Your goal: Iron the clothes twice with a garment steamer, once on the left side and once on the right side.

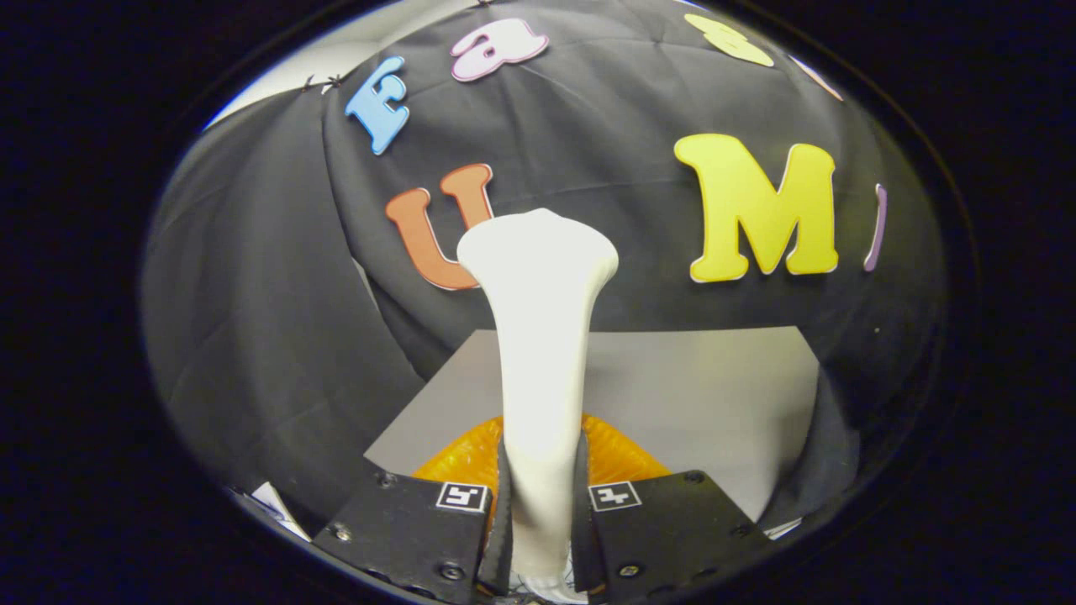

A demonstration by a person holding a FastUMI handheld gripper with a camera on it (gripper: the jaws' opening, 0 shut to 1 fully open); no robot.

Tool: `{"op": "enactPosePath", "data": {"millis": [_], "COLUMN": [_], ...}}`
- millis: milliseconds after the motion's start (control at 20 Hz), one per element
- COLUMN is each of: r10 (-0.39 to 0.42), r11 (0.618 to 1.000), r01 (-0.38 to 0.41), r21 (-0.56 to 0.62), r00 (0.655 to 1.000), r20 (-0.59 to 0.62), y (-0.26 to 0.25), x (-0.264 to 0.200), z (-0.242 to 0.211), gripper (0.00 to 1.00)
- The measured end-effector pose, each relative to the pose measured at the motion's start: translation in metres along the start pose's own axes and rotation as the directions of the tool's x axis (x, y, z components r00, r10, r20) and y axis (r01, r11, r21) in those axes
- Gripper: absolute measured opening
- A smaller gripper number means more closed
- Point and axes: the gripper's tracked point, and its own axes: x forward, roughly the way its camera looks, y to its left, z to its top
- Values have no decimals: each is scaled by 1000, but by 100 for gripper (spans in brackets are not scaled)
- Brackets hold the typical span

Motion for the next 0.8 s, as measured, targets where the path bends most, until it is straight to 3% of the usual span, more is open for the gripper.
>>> {"op": "enactPosePath", "data": {"millis": [300, 800], "r10": [35, -74], "r11": [999, 997], "r01": [-36, 79], "r21": [2, -1], "r00": [991, 942], "r20": [128, 327], "y": [-4, -72], "x": [-81, -239], "z": [18, 35], "gripper": [31, 30]}}
